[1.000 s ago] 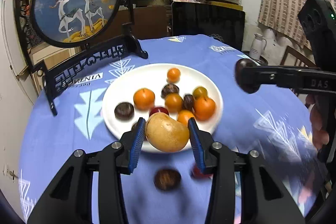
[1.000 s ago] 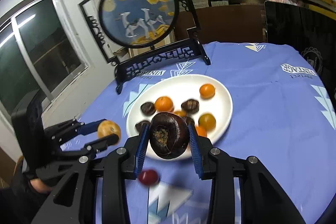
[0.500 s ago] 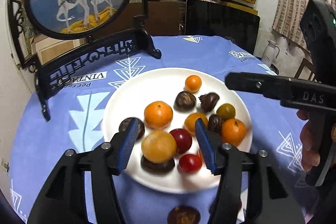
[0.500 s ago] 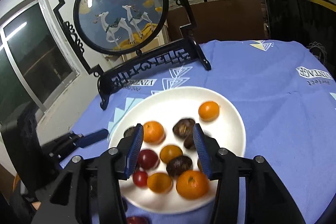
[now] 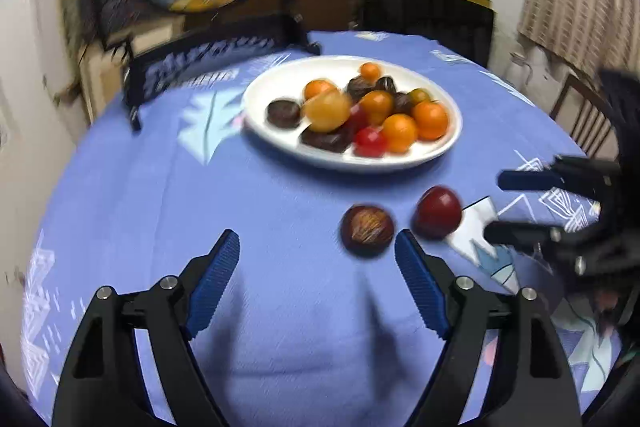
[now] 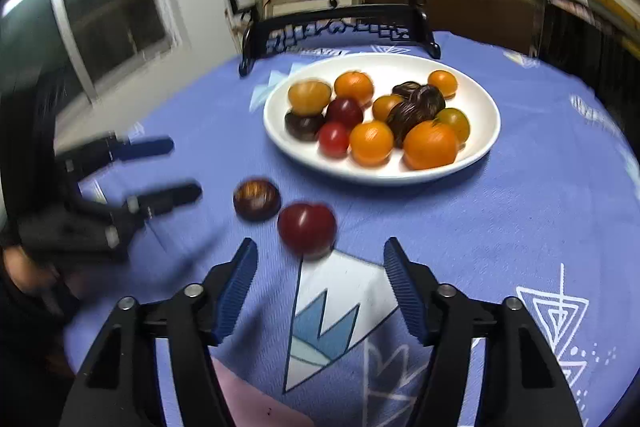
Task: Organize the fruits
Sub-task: 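Grasp a dark brown fruit with the left tool while the right tool grasps a red plum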
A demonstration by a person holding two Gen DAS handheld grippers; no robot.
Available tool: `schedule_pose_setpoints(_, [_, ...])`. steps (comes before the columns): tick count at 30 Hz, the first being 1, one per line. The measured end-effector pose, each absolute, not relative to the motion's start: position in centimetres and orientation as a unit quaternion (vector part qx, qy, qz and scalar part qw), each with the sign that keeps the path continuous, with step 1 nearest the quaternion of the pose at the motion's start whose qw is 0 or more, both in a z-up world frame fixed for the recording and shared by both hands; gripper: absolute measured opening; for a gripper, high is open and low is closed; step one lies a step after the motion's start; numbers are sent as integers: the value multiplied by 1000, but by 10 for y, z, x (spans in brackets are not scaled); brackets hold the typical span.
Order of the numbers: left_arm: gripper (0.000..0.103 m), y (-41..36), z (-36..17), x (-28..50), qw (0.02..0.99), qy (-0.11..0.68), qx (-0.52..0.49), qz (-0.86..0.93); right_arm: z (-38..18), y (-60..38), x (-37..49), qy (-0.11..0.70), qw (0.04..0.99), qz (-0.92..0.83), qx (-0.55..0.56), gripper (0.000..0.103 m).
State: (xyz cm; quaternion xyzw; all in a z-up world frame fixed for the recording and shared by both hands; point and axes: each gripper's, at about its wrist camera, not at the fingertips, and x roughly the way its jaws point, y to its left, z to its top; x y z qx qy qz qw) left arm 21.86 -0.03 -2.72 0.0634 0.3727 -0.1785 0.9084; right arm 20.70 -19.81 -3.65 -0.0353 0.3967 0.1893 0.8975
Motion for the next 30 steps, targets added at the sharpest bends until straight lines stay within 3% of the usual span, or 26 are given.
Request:
schedule_pose_setpoints(10, [78,27,-38,220,910,381,-5,-165,-48,-174,234,408,896,172,-22,67])
schedule_pose_setpoints(12, [78,33,-38,222,909,382,-23,-164,-52,-171,238,411,895,171,-22,58])
schedule_pose_setpoints(14, [78,36,-39,224,908,384,-33,-165,-58,-169,243,425,889,172,-19,40])
schedule_pose_setpoints(21, [78,20,-40,224,904,389,-1,-177,-53,-195,233,404,898,170,40,40])
schedule_pose_setpoints(30, [78,-54,-33,221,895,373,126,-208,-41,-254,203,368,910,153,116,40])
